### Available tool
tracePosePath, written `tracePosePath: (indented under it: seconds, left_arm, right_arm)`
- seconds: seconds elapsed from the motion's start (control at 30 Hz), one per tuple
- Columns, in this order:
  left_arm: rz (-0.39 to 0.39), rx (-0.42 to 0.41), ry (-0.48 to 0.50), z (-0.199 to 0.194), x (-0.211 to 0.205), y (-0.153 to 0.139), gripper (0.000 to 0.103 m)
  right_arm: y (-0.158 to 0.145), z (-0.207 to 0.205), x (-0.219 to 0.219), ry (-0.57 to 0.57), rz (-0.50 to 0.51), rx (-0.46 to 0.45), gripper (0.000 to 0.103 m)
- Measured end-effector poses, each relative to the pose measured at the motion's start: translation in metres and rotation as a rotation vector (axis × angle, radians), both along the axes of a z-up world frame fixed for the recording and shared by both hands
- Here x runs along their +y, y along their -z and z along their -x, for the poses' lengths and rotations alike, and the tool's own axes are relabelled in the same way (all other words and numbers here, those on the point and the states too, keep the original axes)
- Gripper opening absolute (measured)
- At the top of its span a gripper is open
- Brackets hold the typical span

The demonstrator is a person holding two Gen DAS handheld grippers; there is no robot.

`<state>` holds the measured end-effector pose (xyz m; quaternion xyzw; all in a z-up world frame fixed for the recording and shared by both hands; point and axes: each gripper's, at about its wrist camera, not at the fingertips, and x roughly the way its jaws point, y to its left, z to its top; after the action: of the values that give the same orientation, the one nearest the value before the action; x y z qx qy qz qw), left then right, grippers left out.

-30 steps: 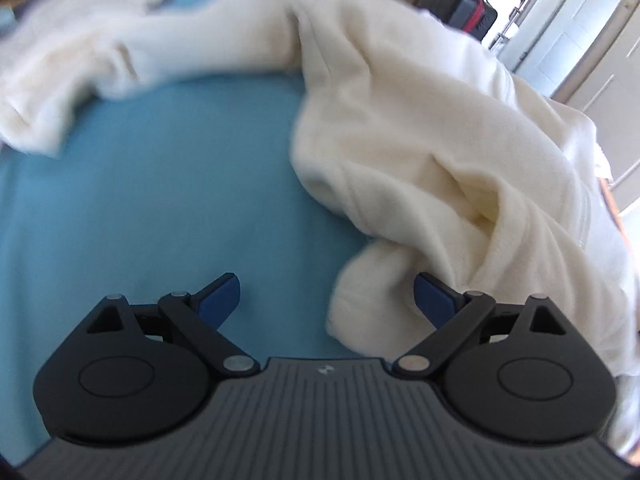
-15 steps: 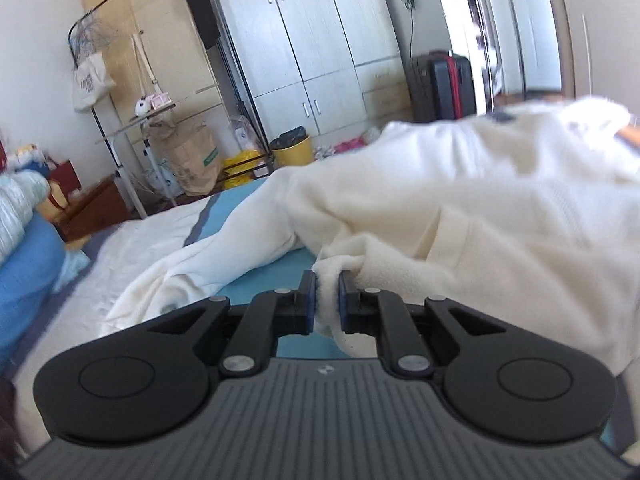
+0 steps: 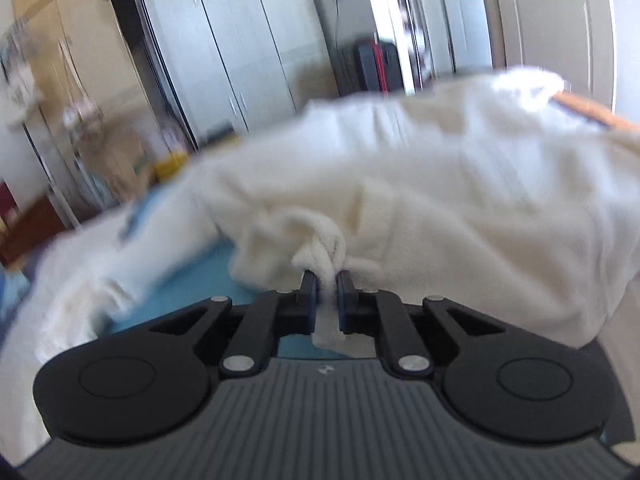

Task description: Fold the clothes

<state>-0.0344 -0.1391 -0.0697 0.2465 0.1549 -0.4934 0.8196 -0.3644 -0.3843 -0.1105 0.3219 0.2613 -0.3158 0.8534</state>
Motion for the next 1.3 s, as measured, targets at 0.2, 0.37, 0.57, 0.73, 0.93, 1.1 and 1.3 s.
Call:
tracePosePath:
  seconds: [0.2,0.37,0.57,0.73,0.93,1.1,1.3]
  left_arm:
    - [0.314,0.018,-0.139,-0.010,0.078,-0.096,0.007]
    - [0.268,0.115,-0.282,-0.021,0.129,-0.101,0.007]
    - [-0.110,0.213,-0.428,-0.040,0.126,-0.025,0.007]
    - [-0.026,0.243,-0.412,-0.045,0.134,-0.039,0.012]
    - [-0.033,0.228,-0.363,-0.052,0.112,-0.033,0.040]
    - [0.065,0.503,-0.350,-0.110,0.099,-0.058,0.040]
    - [0.120,0.433,-0.441,-0.191,0.053,-0.099,0.065]
  right_arm:
    - [-0.079,0.023,0.013,-0.022,0.039,-0.179,0.011]
    - [-0.081,0.029,0.036,-0.035,0.026,-0.052,0.011]
    - [-0.003,-0.001,0.050,-0.033,-0.058,0.324,0.025]
    - [-0.045,-0.012,0.052,-0.035,0.054,0.302,0.043]
    - [-0.091,-0.044,0.024,-0.083,0.019,0.122,0.047]
    - [-0.135,-0.152,-0.016,-0.255,-0.065,0.140,0.047]
    - [-0.200,-0.311,-0.059,-0.391,-0.132,0.240,0.051]
